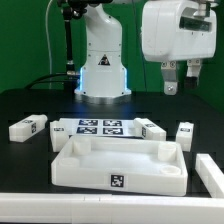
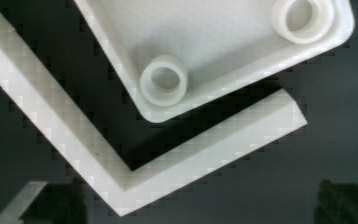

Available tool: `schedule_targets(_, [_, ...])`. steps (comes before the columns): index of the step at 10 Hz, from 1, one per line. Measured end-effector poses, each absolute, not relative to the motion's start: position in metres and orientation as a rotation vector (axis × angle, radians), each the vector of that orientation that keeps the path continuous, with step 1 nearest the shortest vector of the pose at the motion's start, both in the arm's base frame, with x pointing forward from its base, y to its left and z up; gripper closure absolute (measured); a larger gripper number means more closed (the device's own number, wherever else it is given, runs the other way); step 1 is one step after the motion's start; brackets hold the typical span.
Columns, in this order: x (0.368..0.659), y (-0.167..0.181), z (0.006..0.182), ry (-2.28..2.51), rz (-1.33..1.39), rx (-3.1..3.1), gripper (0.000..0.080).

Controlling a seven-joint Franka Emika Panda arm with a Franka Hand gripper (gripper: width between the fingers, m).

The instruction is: Assemble desk

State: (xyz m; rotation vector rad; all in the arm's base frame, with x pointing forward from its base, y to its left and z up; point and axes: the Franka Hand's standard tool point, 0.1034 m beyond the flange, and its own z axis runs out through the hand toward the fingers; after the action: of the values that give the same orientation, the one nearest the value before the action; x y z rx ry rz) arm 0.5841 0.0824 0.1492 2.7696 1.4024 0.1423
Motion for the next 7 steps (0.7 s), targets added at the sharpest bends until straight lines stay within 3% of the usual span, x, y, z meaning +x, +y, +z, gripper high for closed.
schedule_targets(5, [0.583,0.083,0.148,1.401,0.159,2.767,0.015])
schedule_targets(7, [0.573,0.058,0.135,1.685,0.194,2.565,0.015])
